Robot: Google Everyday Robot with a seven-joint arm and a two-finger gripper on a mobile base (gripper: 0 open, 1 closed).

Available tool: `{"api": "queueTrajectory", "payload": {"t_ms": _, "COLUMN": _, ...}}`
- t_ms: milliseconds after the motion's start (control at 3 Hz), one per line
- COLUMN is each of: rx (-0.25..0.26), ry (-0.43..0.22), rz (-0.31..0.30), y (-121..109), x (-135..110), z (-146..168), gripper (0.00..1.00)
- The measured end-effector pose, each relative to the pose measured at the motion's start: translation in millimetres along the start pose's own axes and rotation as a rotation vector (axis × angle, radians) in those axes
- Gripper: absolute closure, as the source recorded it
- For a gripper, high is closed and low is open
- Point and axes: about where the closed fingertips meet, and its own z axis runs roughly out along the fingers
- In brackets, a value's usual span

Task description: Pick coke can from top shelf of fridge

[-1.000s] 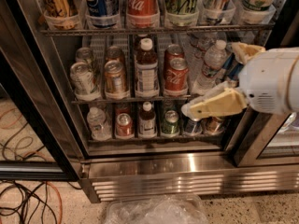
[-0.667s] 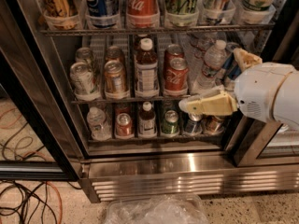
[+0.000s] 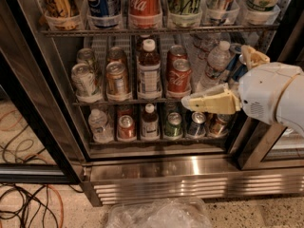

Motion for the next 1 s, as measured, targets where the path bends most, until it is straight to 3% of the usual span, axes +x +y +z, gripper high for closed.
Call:
{"api": "queueTrajectory", "payload": {"t_ms": 333, "rx": 0.026, "ry": -0.050, "rz": 0.031, "y": -2.1, "x": -9.1, "z": 7.7, "gripper": 0.00}}
{"api": "queueTrajectory", "payload": {"t_ms": 1000, "rx": 0.136, "ry": -0.245, "rz": 0.184, "y": -25.2, "x": -38.6, "z": 26.6, "gripper": 0.00}}
